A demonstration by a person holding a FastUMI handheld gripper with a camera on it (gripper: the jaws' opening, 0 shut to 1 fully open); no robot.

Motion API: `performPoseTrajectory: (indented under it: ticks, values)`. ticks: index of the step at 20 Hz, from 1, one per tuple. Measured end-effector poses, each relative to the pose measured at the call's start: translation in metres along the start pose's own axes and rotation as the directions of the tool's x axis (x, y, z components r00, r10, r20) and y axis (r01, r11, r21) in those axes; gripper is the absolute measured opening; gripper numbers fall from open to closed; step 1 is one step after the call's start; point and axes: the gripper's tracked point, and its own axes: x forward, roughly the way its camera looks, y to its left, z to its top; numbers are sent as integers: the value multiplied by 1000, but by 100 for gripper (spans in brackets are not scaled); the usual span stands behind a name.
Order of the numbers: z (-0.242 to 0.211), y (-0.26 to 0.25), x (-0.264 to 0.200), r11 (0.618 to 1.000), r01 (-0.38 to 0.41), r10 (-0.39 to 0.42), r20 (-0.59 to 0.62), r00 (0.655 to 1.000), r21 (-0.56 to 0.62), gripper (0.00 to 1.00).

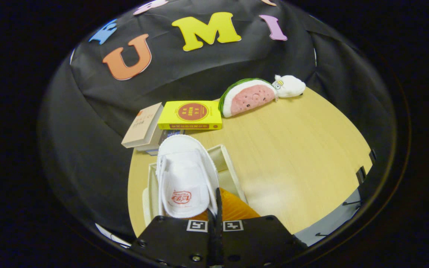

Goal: Open the storage box then place both shoes into the box .Put the left shoe in first, then the right shoe, with the right side of both shoes facing outward in a uniform manner.

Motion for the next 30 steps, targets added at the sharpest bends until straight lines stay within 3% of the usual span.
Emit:
performPoseTrajectory:
  ticks: [8, 12, 16, 18, 20, 26, 30]
  values:
    - [-15, -23, 25, 980, 163, -153, 87, 984, -116, 0]
    - [-22, -26, 30, 981, 169, -162, 74, 984, -99, 0]
    - [-19, -31, 34, 964, 195, -177, 110, 978, -179, 1]
    - [-22, -21, 36, 956, 166, -141, 116, 983, -241, 11]
    - [-22, -12, 29, 954, 140, -109, 126, 986, -266, 39]
    - [9, -14, -10, 958, 117, -55, 233, 971, -262, 89]
    - [21, -31, -33, 959, 118, -40, 285, 958, -259, 93]
